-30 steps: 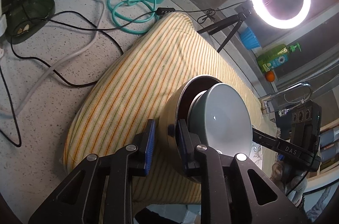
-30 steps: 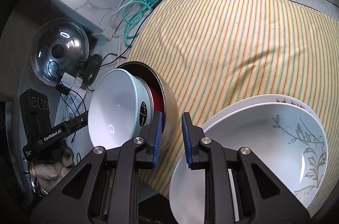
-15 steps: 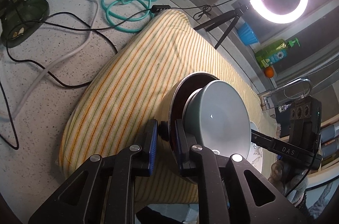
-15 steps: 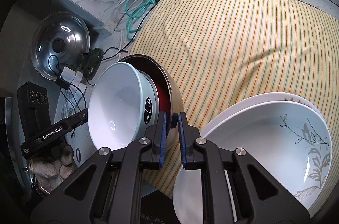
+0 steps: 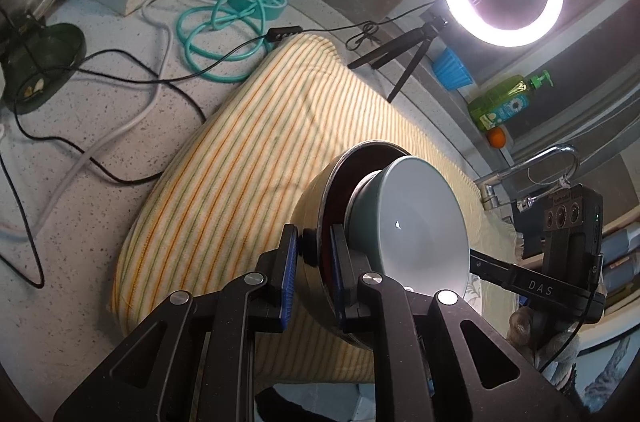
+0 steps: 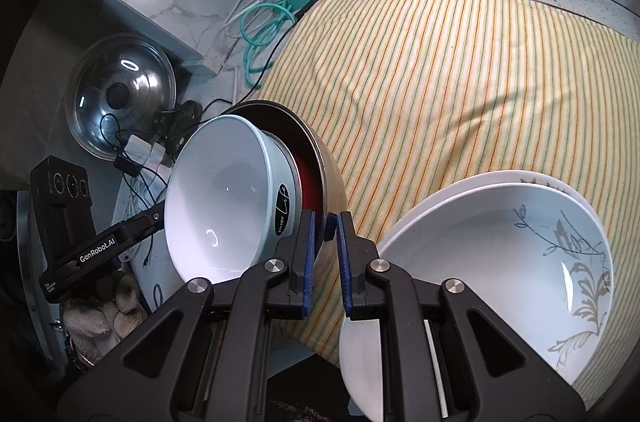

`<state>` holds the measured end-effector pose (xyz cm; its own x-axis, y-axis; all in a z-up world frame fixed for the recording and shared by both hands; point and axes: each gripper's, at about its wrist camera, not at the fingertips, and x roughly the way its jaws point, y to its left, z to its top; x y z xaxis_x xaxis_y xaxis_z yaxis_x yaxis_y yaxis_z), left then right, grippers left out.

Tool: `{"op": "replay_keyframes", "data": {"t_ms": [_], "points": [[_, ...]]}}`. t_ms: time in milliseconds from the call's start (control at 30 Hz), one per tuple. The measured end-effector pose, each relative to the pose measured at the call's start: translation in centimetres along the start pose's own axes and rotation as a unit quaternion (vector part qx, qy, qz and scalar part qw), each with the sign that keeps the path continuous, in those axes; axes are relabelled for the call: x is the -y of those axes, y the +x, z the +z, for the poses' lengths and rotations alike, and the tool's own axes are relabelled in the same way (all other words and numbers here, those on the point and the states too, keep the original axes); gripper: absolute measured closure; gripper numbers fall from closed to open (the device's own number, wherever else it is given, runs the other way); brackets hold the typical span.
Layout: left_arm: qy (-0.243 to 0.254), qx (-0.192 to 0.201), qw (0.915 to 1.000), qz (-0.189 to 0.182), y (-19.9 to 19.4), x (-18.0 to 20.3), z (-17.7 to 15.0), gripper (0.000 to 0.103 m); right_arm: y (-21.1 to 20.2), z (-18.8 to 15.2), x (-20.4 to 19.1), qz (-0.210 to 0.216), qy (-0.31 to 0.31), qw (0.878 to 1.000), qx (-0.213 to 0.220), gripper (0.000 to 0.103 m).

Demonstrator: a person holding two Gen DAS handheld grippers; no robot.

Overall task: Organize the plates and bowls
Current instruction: 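Lift the nested bowl stack and lower it onto the plate stack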

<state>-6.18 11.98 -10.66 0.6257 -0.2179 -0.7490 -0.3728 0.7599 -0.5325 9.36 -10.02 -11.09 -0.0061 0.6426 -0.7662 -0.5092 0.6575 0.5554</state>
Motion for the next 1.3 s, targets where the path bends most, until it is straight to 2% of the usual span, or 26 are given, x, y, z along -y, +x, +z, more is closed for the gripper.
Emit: {"op": "replay_keyframes", "data": {"t_ms": [333, 733, 1000, 1300], "points": [[0.037, 0.007, 0.9987, -0.035, -0.8, 4.2, 0.4, 0.091, -5.5, -0.9, 1.3, -0.004, 0.016, 0.999, 0.041, 0.091], [0.087, -0.023, 0.9933, -0.073, 1.1, 9.4, -0.7, 0.091, -10.5, -4.1, 5.2, -0.029, 0.065, 0.994, 0.078, 0.091], [0.109, -0.059, 0.9886, -0.086, 3.4, 11.8, -2.2, 0.091, -12.1, -6.4, 8.2, -0.042, 0.104, 0.99, 0.082, 0.091], [0.121, -0.084, 0.9856, -0.084, 5.0, 13.3, -3.6, 0.091, -12.8, -8.1, 10.3, -0.052, 0.128, 0.987, 0.081, 0.091]]}}
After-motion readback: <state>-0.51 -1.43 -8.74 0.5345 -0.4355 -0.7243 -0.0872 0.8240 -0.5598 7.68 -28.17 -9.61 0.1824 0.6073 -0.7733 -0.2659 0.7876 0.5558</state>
